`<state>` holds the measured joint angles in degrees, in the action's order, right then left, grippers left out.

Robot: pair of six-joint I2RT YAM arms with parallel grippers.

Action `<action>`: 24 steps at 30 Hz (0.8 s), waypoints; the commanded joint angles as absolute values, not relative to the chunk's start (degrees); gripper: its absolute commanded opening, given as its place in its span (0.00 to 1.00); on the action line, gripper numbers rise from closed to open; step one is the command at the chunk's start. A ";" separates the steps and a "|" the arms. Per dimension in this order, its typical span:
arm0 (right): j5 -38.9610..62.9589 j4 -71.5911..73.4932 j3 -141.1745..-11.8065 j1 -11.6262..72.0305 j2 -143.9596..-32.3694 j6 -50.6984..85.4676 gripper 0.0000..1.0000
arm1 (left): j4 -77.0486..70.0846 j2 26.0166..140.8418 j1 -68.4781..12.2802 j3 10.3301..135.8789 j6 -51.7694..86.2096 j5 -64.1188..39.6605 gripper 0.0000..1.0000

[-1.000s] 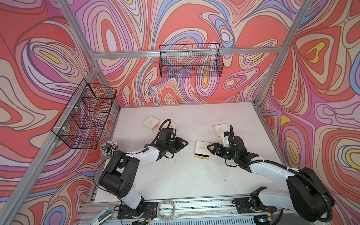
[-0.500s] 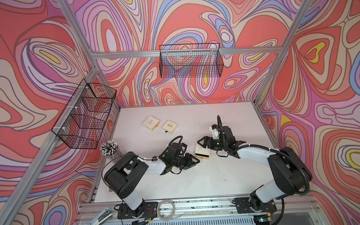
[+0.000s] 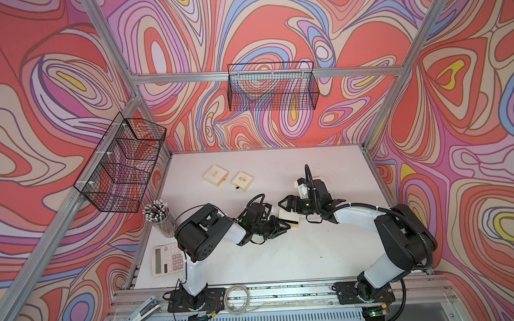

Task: Take out the earrings from the drawer-style jewelry box
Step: Open the drawer in the jewelry box.

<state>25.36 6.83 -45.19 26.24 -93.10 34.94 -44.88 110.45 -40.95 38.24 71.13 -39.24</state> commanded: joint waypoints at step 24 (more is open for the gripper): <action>25.91 8.36 -43.97 26.72 -94.22 36.10 0.89 | -54.37 116.39 -41.31 41.14 77.98 -39.20 0.00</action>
<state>25.96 8.19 -44.99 26.33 -93.56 35.33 -51.90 116.01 -40.95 40.64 76.79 -39.51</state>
